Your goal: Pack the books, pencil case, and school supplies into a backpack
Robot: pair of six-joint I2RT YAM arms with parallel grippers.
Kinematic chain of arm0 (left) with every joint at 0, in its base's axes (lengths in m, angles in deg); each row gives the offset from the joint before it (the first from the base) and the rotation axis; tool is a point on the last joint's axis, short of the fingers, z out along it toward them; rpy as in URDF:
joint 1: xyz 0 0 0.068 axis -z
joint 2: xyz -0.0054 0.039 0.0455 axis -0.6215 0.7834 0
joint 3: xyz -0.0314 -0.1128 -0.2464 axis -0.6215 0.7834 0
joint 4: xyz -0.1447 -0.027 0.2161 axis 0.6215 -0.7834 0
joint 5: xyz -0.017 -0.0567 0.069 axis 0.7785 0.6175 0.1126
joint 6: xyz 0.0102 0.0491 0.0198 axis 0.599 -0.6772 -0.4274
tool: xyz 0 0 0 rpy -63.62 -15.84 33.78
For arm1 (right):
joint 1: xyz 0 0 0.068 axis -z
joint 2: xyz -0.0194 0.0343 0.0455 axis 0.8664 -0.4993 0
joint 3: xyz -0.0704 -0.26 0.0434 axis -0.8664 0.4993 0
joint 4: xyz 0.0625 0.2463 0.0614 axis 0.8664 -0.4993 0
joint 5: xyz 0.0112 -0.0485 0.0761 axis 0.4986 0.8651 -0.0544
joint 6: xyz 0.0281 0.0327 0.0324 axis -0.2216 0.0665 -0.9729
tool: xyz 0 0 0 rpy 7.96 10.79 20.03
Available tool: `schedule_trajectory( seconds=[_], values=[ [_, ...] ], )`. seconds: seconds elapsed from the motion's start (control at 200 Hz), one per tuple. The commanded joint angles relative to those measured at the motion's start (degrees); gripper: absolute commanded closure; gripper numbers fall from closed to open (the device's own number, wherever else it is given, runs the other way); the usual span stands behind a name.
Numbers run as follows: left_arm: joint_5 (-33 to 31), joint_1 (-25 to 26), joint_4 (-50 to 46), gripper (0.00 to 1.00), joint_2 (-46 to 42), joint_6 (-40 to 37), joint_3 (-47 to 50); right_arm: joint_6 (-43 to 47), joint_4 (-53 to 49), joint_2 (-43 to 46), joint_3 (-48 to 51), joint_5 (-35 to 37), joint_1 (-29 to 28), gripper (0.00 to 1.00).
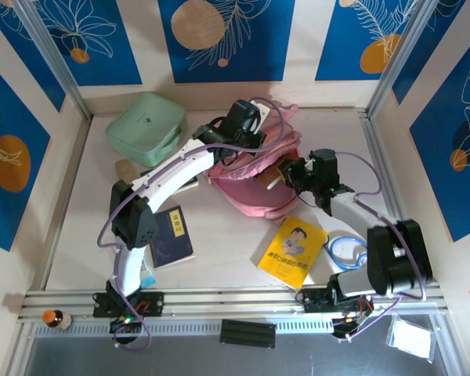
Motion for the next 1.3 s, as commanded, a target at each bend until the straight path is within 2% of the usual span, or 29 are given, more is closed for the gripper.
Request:
schedule_trajectory(
  seconds=[0.0, 0.12, 0.315, 0.64, 0.86, 0.96, 1.15, 1.295],
  values=[
    [-0.1, -0.1, 5.2, 1.00, -0.9, 1.9, -3.8, -3.5, 12.4, -5.3, -5.2, 1.3, -1.0, 0.94],
    [0.2, -0.1, 5.2, 1.00, -1.1, 2.6, -3.9, -4.6, 16.3, -9.0, -7.3, 0.9, -1.2, 0.94],
    [0.6, -0.2, 4.9, 1.00, -0.9, 2.7, -3.9, -5.4, 19.5, -8.7, -6.9, 1.1, -1.4, 0.93],
    [0.3, -0.5, 4.9, 1.00, -0.9, 2.7, -4.3, -3.3, 22.0, -4.0, -4.5, 0.9, -1.2, 0.93],
    [0.2, -0.8, 4.8, 1.00, -1.1, 2.8, -4.3, 0.5, 17.9, 2.8, -3.0, 2.9, -1.5, 0.93],
    [0.5, -0.9, 4.9, 1.00, -1.1, 3.1, -4.3, 1.3, 17.9, 0.9, -4.3, 2.5, -2.0, 0.93],
    [0.7, -1.0, 4.7, 1.00, -1.3, 3.7, -4.3, -1.0, 21.1, -8.9, -7.7, 1.8, -2.5, 0.93],
    [0.4, -1.2, 4.3, 1.00, -1.3, 4.1, -4.2, -2.4, 19.9, -13.6, -8.9, 5.7, -4.0, 0.93]
  ],
)
